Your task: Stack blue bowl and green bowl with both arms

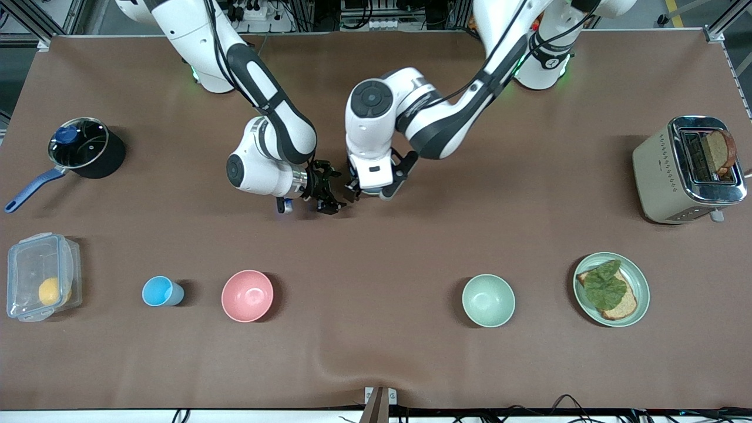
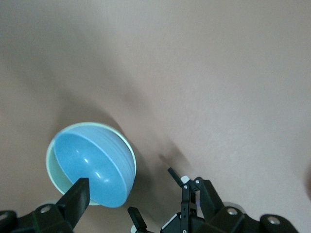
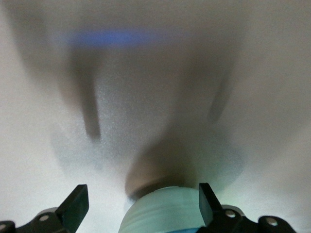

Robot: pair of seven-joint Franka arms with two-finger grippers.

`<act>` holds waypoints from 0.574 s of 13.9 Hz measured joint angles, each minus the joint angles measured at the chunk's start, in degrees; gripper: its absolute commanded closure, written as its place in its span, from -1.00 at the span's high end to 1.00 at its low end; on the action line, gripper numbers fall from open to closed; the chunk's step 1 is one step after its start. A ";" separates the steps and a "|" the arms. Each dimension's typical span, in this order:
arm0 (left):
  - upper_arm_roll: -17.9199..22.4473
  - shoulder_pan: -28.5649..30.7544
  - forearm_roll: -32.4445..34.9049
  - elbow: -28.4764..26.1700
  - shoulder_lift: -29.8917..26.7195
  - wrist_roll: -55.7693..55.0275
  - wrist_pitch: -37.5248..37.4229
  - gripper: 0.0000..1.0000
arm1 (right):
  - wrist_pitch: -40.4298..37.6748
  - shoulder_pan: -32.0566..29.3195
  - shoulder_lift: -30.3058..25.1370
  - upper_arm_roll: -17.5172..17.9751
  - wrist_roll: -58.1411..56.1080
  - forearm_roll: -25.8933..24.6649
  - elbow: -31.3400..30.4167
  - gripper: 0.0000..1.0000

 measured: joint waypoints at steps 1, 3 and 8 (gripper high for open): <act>0.06 1.20 0.30 0.00 -1.25 2.26 -1.40 1.00 | -0.27 -0.14 -0.13 -0.09 -0.08 -1.46 0.02 1.00; 0.20 4.19 1.49 0.02 -2.94 6.89 -3.19 1.00 | -2.89 -1.05 -0.38 -0.74 -0.07 -6.36 0.18 1.00; 0.49 13.51 2.06 0.27 -7.07 23.20 -9.03 1.00 | -14.06 -3.46 -3.09 -4.93 -0.12 -13.78 0.73 1.00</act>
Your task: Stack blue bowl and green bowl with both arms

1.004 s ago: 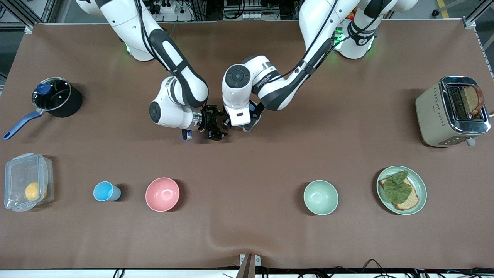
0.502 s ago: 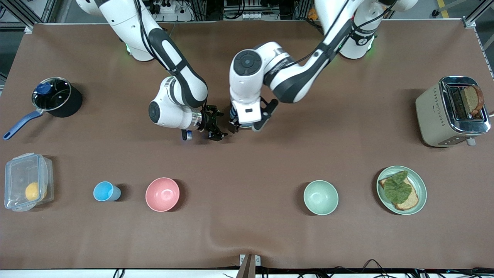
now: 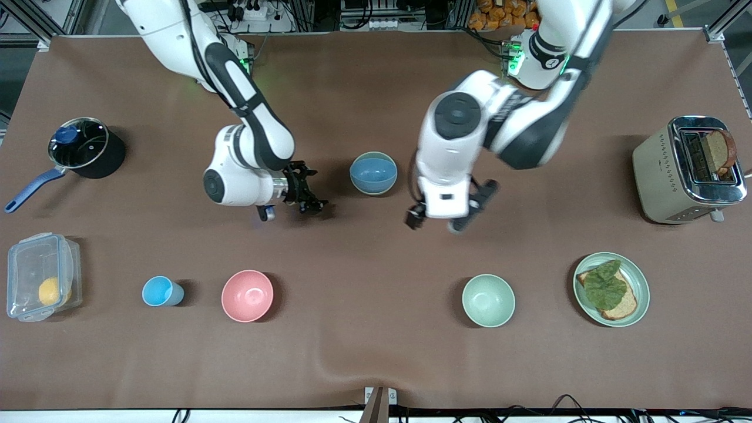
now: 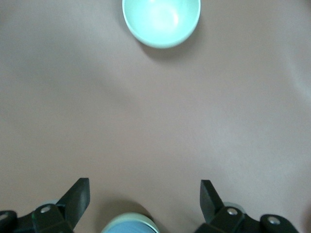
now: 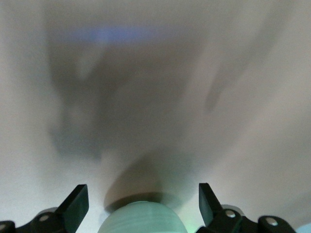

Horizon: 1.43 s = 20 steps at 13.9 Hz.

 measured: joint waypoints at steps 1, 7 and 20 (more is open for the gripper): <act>0.03 2.06 0.00 0.05 -1.40 3.35 -1.04 1.00 | -1.32 -0.02 -0.59 -0.63 0.00 -0.87 0.01 1.00; -0.05 10.28 -0.16 0.06 -9.32 23.54 -7.19 1.00 | -6.71 -0.01 -2.51 -3.51 0.00 -5.80 0.01 1.00; 10.30 13.02 -6.79 -5.21 -25.32 62.33 -22.16 1.00 | -31.39 -12.50 -7.80 -8.71 -9.69 -20.13 6.63 1.00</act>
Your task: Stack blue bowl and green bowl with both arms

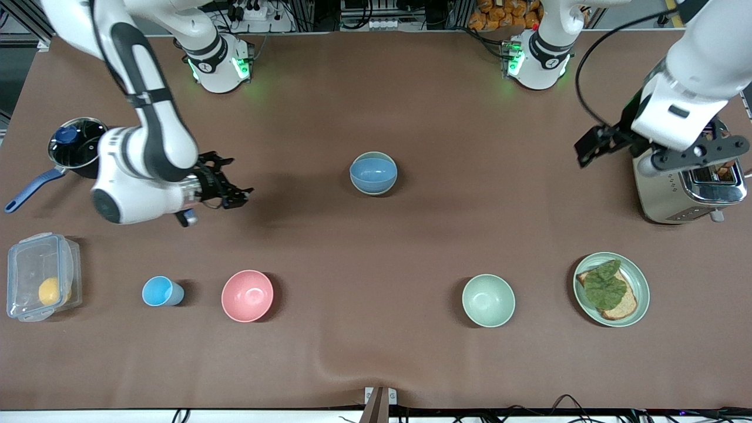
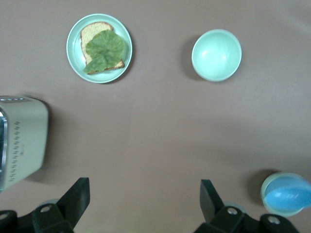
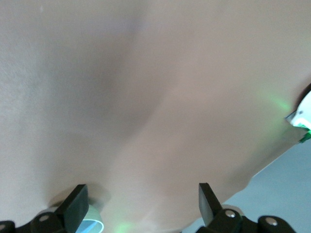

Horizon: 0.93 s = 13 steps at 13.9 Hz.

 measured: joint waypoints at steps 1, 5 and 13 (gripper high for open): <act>0.63 0.13 0.00 -0.21 -0.94 3.94 -2.43 1.00 | -1.80 -1.27 -0.28 -0.01 -1.01 -0.95 1.14 1.00; 1.49 2.98 0.00 -0.59 -3.33 16.26 -6.39 1.00 | -5.01 -5.82 -0.68 2.04 -3.74 -3.63 3.66 1.00; 1.57 4.33 0.00 -0.56 -3.88 16.79 -6.40 1.00 | -9.54 -15.07 -3.51 13.14 -5.94 -13.87 11.57 1.00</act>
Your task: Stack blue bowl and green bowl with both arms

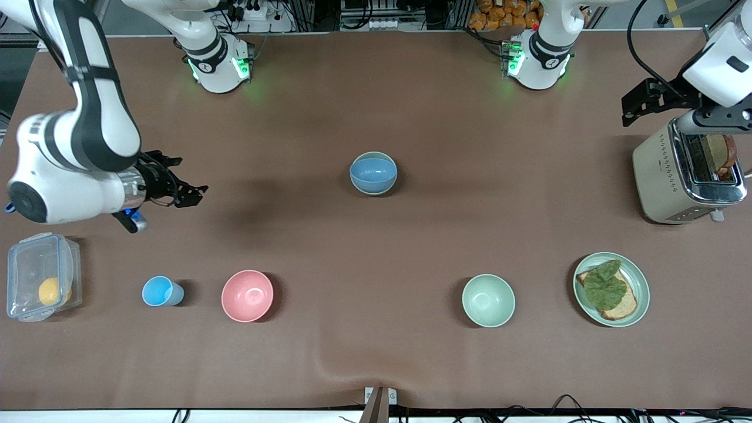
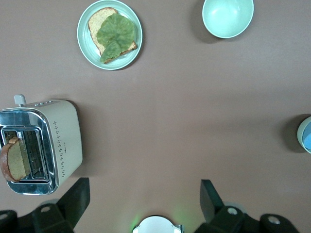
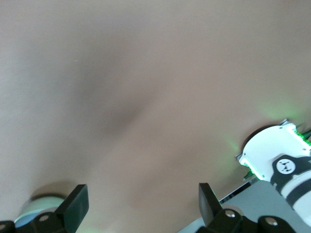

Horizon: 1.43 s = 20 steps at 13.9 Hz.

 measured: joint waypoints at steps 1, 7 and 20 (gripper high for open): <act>-0.01 0.11 0.00 0.00 0.13 0.00 0.00 1.00 | -0.96 0.00 -0.96 0.71 0.00 -0.57 2.21 1.00; -0.21 0.11 0.00 0.03 0.29 0.00 0.01 1.00 | -1.49 -0.52 -6.94 4.91 -9.32 -6.94 6.96 1.00; -1.54 0.48 -2.58 0.08 0.47 -1.45 0.05 1.00 | 6.49 -2.15 -14.17 3.23 -29.12 -10.29 7.17 1.00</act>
